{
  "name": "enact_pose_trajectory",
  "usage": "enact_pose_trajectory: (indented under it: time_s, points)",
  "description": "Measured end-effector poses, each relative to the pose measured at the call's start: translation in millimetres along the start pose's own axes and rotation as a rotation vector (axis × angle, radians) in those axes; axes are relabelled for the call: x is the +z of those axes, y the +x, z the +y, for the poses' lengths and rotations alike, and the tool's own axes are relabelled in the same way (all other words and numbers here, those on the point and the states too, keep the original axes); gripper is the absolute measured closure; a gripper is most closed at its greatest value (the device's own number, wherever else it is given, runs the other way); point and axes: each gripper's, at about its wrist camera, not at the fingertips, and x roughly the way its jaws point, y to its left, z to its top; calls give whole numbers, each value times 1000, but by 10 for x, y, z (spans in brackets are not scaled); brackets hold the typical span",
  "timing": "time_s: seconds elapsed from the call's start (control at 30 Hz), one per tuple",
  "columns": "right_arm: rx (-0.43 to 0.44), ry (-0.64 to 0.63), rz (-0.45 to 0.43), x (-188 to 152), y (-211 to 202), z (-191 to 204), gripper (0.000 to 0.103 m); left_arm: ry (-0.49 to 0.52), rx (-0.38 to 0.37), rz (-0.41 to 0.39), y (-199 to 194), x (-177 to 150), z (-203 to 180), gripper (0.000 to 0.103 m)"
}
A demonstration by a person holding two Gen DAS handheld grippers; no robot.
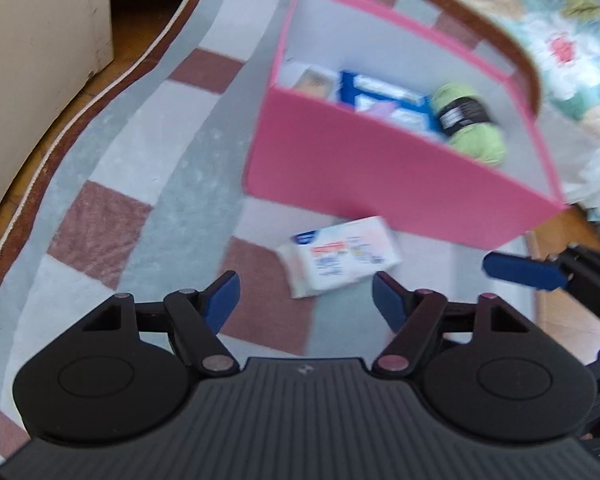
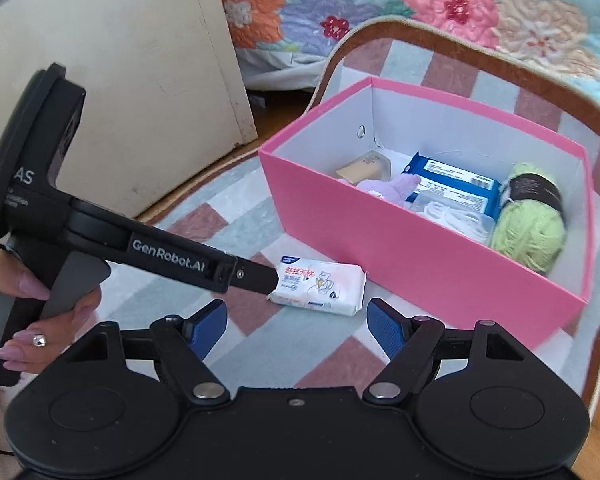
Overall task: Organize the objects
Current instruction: 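Move the left gripper down over the white wet-wipe pack, then grasp the wet-wipe pack with the left gripper and lift it, then carry the wet-wipe pack into the pink box onto the blue pack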
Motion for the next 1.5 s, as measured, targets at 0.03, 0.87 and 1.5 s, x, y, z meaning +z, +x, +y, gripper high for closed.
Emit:
enact_pose_trajectory:
  time_s: [0.03, 0.87, 1.5]
  points:
    - [-14, -9, 9, 4, 92, 1, 22, -4, -5, -4, 46, -3, 24, 36]
    - [7, -14, 128, -372, 577, -28, 37, -54, -105, 99, 242, -251, -128, 65]
    - [-27, 27, 63, -355, 311, 85, 39, -14, -113, 85, -236, -144, -375, 64]
